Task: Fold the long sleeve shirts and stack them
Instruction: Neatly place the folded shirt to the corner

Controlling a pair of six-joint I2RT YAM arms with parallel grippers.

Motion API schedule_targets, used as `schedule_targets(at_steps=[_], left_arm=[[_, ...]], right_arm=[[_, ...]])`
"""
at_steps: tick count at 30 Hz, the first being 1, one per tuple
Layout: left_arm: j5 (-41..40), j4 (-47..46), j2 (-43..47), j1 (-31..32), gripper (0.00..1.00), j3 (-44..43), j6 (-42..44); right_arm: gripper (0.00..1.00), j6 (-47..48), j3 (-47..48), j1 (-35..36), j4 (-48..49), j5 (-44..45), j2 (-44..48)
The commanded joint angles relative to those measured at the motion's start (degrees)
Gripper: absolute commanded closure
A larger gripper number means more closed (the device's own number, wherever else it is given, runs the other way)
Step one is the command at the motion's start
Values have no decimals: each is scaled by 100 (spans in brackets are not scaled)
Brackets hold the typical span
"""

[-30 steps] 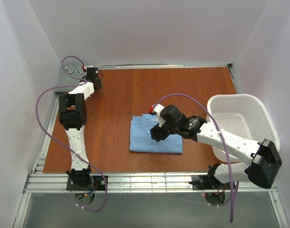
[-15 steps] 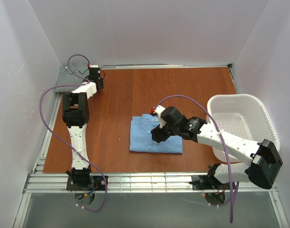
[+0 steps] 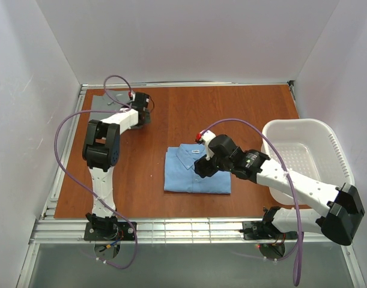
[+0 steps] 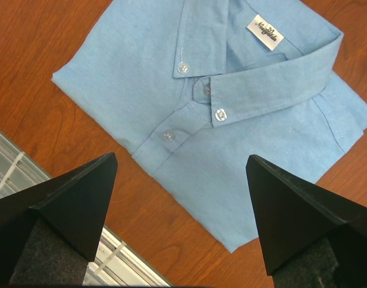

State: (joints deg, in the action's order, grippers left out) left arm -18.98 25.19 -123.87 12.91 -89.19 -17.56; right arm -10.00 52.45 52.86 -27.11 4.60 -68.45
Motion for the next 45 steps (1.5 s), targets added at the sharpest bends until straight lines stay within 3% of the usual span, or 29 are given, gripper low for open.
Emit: schedule_targets(at_steps=[1, 6, 15, 23, 35, 37, 38, 40, 41, 45], left_arm=[[895, 1085, 388, 545, 88, 744, -1072], [1810, 1032, 785, 888, 88, 1271, -1794], [1889, 698, 1261, 1829, 84, 1729, -2541], [1855, 540, 1172, 2128, 83, 1650, -2735], [1889, 443, 1928, 2541, 81, 2423, -3016], [1863, 452, 2095, 2550, 77, 2520, -3034], [1837, 478, 2278, 2559, 66, 2520, -3034], [1671, 644, 2446, 2550, 53, 2372, -2990], [1635, 732, 2612, 2550, 40, 2284, -2964], [1704, 988, 3078, 2550, 22, 2090, -2902]], right_arm=[[18, -230, -207, -30, 189, 173, 340], [18, -467, -551, -30, 198, 409, 841], [19, -968, -1034, -30, 206, 454, 1500], [19, -1162, -1272, -30, 198, 498, 1835], [19, -1382, -1342, -136, 75, 551, 1703], [19, -1391, -1351, -215, 22, 551, 1694], [19, -1382, -1351, -250, 13, 551, 1703], [17, -1330, -1307, -424, -92, 551, 1677], [16, -1294, -1290, -521, -136, 525, 1650], [15, -943, -1158, -1381, -321, 112, 1422]])
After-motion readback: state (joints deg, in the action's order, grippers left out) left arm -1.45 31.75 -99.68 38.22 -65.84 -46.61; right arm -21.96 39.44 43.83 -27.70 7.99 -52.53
